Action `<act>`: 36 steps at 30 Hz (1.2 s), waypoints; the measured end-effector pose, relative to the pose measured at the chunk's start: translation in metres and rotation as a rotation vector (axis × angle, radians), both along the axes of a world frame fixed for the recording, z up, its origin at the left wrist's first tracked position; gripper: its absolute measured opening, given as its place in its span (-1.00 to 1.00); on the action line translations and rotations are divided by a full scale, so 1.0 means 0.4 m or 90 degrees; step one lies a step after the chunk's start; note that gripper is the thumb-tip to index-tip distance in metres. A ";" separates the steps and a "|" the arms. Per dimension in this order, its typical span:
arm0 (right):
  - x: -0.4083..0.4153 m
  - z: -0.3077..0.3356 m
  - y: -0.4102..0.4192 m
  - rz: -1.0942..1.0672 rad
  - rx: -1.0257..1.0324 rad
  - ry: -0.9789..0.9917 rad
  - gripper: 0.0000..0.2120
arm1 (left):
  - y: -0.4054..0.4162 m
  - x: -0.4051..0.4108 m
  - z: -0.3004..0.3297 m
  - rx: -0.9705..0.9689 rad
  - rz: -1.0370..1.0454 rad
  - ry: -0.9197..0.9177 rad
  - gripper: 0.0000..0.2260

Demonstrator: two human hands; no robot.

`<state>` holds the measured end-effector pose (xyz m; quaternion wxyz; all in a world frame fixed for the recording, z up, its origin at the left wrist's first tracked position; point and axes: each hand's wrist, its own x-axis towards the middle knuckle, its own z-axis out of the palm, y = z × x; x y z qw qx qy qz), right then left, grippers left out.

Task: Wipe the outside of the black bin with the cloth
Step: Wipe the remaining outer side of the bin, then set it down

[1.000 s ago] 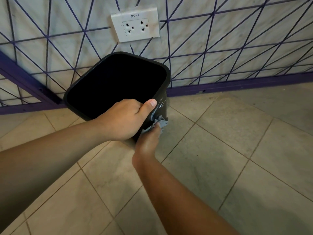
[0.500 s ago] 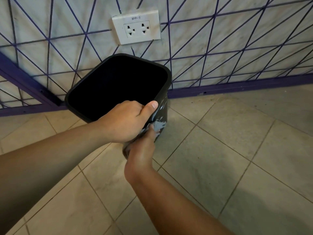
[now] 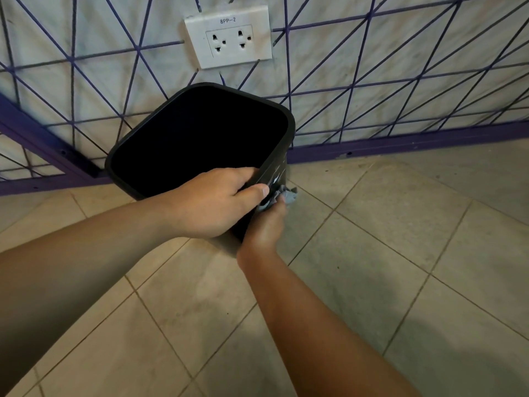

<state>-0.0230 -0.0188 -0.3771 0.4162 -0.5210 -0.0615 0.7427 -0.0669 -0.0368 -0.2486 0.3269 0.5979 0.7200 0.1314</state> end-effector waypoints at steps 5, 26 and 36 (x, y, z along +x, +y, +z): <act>0.053 0.039 0.059 0.092 -0.005 -0.063 -0.47 | 0.005 0.003 0.001 -0.010 0.014 -0.029 -0.76; 0.056 0.007 0.025 0.136 0.060 -0.034 -0.51 | 0.014 0.001 -0.002 -0.009 0.010 -0.048 -0.76; 0.051 -0.013 0.024 0.120 0.081 0.018 -0.46 | 0.017 0.001 -0.003 0.000 0.016 -0.028 -0.74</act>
